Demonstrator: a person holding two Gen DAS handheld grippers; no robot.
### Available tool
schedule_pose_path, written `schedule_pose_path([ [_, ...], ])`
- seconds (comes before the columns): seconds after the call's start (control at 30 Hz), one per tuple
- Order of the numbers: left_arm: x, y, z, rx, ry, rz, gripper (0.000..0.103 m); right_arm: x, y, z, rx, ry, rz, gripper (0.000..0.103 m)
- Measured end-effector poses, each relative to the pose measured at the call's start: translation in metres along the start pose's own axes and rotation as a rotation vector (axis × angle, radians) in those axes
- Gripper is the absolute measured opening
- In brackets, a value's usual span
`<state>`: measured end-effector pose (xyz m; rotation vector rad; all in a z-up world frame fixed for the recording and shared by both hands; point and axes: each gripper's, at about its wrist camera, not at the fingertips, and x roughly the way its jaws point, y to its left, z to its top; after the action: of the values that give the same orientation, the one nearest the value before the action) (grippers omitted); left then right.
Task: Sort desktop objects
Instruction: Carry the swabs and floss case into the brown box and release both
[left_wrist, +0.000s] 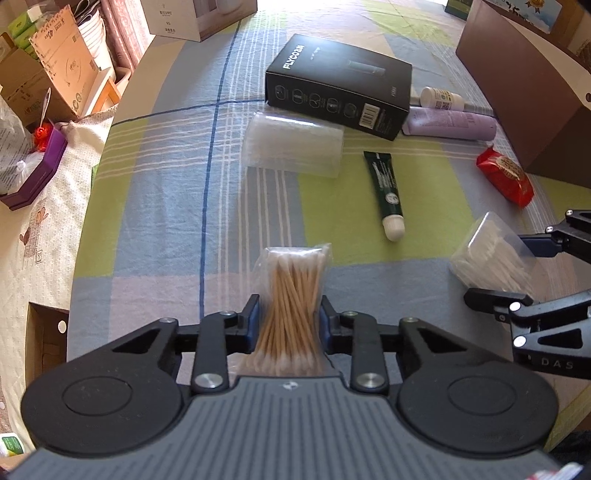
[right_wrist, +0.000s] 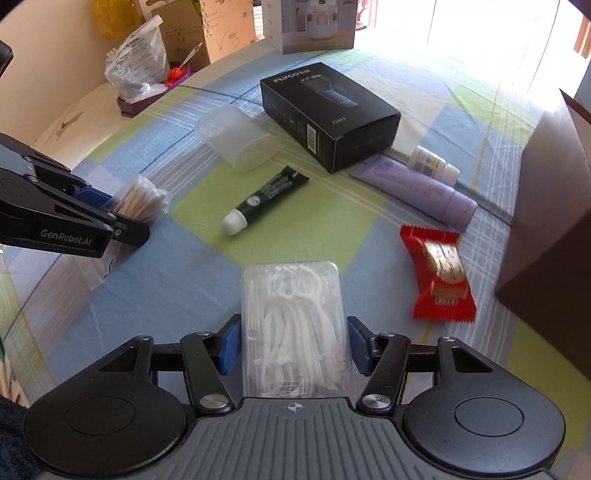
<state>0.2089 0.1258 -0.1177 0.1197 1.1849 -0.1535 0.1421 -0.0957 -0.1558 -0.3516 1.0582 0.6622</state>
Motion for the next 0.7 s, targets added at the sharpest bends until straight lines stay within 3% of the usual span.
schedule_pose_path([
  [0.33,-0.020,-0.050,-0.009,0.027,0.002,-0.108,0.021,-0.042,-0.044,-0.032,0.149,-0.006,0.058,0.055],
  [0.7,-0.073,-0.134,0.024,0.130,-0.154,-0.217,0.020,-0.116,-0.104,-0.056,0.267,-0.127,0.046,0.055],
])
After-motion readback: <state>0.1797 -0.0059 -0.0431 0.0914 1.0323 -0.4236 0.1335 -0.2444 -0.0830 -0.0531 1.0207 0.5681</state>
